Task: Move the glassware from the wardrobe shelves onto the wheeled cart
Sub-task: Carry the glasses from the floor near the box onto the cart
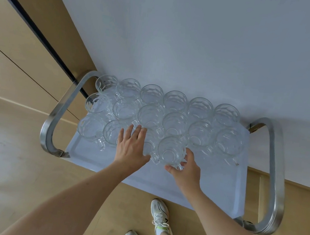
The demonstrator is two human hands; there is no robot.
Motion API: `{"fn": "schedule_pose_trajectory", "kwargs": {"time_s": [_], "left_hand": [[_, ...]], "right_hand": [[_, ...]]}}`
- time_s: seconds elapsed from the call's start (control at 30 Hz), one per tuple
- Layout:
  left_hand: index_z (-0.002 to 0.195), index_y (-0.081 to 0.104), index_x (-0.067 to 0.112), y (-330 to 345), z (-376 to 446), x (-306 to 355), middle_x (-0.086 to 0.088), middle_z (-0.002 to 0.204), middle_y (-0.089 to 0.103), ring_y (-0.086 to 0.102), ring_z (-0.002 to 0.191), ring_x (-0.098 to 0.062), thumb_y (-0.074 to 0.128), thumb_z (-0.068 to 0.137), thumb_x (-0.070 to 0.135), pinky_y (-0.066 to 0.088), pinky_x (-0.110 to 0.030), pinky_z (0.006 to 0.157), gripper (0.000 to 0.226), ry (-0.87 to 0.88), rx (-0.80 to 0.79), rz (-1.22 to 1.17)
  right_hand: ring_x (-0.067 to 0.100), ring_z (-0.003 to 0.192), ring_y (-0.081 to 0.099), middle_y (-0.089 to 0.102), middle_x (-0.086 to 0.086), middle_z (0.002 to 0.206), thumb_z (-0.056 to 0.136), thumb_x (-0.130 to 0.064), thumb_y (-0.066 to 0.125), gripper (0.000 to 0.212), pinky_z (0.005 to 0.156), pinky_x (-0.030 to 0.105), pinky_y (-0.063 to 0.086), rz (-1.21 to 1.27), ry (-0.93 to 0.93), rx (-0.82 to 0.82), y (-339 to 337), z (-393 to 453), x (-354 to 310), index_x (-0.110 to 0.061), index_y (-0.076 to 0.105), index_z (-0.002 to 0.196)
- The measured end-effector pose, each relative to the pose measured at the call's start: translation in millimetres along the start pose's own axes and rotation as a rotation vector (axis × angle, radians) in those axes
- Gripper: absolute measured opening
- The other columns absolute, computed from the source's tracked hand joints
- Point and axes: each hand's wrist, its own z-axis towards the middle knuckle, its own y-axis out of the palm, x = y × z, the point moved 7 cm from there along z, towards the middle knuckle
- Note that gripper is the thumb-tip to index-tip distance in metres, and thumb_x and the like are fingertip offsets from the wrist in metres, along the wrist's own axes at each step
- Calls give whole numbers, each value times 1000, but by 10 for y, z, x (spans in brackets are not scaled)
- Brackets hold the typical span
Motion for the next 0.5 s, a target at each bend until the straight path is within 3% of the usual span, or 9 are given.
{"fn": "schedule_pose_trajectory", "kwargs": {"time_s": [0.23,0.4,0.5], "left_hand": [[157,11,25,-22,-16,12,-10,167,8,-2,155,-34,72,81,53,2,-50,125,101,14,-48,-21],[159,11,26,-224,-8,118,-13,167,2,-4,155,-34,68,85,54,4,-50,126,98,77,-19,-33],[159,15,25,-425,-36,267,-13,168,5,-2,155,-34,67,86,54,7,-49,126,94,129,27,-73]], "right_hand": [[14,116,60,62,-8,129,73,-37,88,94,86,22,46,-8,9,-22,1,-114,-46,-30,35,151],[20,139,44,42,0,155,74,-42,87,108,111,37,40,-71,6,42,-156,-270,-198,-29,22,159],[19,145,36,38,-1,158,76,-46,85,106,114,34,34,-96,-25,104,-332,-420,-318,-30,21,159]]}}
